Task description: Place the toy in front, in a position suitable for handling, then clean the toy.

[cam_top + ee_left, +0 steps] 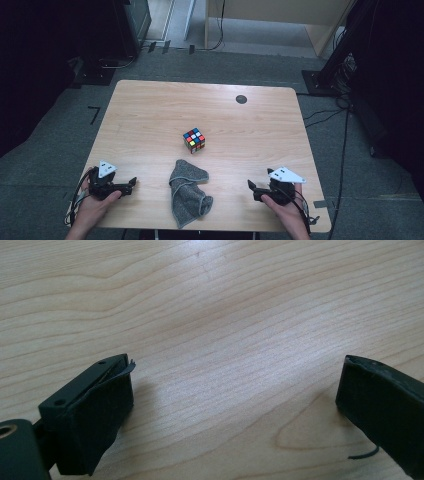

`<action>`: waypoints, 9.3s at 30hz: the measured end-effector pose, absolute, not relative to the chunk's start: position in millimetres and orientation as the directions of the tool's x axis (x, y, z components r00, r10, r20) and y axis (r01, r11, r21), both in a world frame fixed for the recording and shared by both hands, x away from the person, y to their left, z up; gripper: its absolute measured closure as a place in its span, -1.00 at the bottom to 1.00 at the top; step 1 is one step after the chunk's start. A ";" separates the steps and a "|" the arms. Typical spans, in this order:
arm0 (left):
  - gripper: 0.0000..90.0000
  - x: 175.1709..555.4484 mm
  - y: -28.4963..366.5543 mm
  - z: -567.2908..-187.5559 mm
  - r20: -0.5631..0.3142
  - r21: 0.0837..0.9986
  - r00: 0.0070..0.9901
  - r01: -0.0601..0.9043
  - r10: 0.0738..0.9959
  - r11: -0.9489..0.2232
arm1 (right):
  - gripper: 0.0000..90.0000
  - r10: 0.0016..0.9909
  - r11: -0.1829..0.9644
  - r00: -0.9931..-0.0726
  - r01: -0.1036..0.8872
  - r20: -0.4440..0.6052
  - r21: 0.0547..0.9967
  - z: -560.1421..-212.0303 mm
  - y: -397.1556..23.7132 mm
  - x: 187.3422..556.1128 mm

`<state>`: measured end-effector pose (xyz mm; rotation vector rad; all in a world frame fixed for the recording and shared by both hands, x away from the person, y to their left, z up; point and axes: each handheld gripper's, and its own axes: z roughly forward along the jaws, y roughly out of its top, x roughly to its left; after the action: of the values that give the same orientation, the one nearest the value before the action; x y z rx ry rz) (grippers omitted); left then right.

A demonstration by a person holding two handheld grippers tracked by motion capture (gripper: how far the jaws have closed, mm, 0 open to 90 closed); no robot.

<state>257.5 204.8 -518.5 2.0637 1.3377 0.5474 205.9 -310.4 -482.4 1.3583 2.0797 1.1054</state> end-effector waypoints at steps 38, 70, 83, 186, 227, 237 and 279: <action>-0.95 256.8 205.6 -518.5 0.004 0.689 0.404 0.662 0.915 -0.296 | -0.66 0.608 0.460 -0.791 0.427 0.075 0.778 -476.6 -113.7 225.5; -0.96 256.7 206.1 -518.4 0.012 0.687 0.379 0.670 0.925 -0.283 | 0.46 0.739 0.431 -0.672 0.428 -0.039 0.794 -495.1 -138.4 229.1; -0.87 258.6 208.2 -515.2 0.008 0.675 0.381 0.680 0.925 -0.286 | 0.42 0.826 0.338 -0.563 0.451 -0.030 0.826 -473.6 -217.3 216.5; -0.24 347.3 18.5 -495.3 -0.033 0.738 0.755 0.461 0.655 -0.493 | -0.22 0.944 0.217 -0.329 0.626 0.002 0.749 -521.5 -319.6 241.2; -0.24 295.0 44.7 -457.9 -0.122 0.779 0.796 0.447 0.593 -0.440 | 0.60 0.929 0.108 -0.348 0.580 0.126 0.808 -496.9 -310.7 238.2; -0.24 294.2 26.7 -450.7 -0.064 0.785 0.829 0.386 0.556 -0.485 | 0.60 0.846 0.201 -0.522 0.496 0.105 0.845 -425.6 -267.9 232.9; -0.23 254.5 6.9 -462.8 0.127 0.753 0.896 0.192 0.426 -0.629 | 0.54 0.743 0.340 -0.668 0.339 -0.030 0.877 -423.3 -172.4 218.3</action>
<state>254.5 6.9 -462.8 2.2584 0.4400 0.3761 218.3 -172.4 -423.3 0.9486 2.1816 1.2743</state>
